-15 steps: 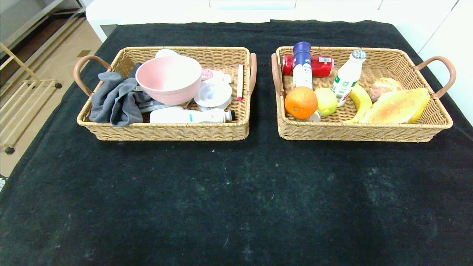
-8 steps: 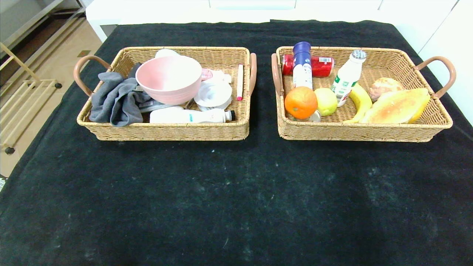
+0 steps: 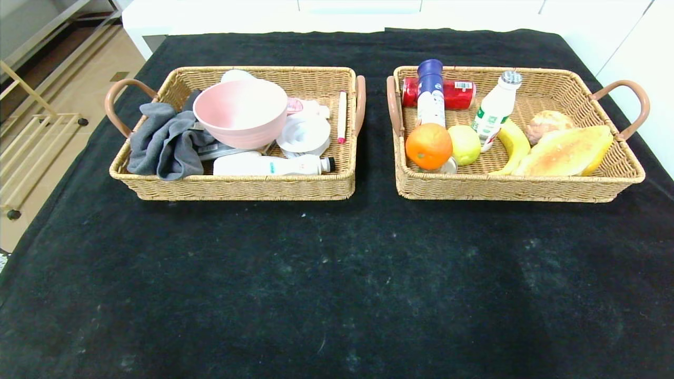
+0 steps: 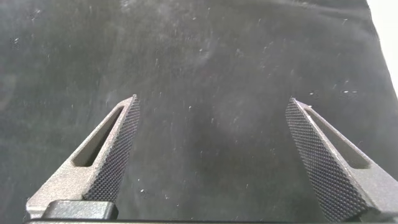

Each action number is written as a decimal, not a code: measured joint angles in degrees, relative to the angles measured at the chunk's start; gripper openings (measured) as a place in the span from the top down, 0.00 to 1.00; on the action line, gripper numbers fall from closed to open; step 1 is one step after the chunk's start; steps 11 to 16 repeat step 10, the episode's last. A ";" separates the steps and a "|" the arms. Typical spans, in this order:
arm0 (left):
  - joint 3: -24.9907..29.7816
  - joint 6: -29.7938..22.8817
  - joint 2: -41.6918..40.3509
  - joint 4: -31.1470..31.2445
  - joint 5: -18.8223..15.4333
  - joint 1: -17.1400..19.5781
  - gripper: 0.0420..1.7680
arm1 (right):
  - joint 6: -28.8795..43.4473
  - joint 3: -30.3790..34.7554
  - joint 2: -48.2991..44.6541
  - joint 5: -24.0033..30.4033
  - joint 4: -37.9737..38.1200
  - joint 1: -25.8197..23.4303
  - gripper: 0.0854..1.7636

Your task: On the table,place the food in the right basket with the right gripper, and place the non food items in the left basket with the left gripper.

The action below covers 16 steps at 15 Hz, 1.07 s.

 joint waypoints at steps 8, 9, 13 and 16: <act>0.20 -2.27 -0.04 -0.07 0.49 0.00 0.03 | 3.84 -0.39 -0.02 -0.74 1.16 0.06 0.03; 0.20 -2.49 -0.04 -0.11 0.55 0.00 0.03 | 3.95 -0.39 -0.02 -0.77 1.16 0.06 0.03; 0.20 -3.01 -0.04 -0.13 0.63 0.00 0.03 | 4.02 -0.39 -0.02 -0.77 1.07 0.06 0.03; 0.20 -3.01 -0.04 -0.13 0.63 0.00 0.03 | 4.02 -0.39 -0.02 -0.77 1.07 0.06 0.03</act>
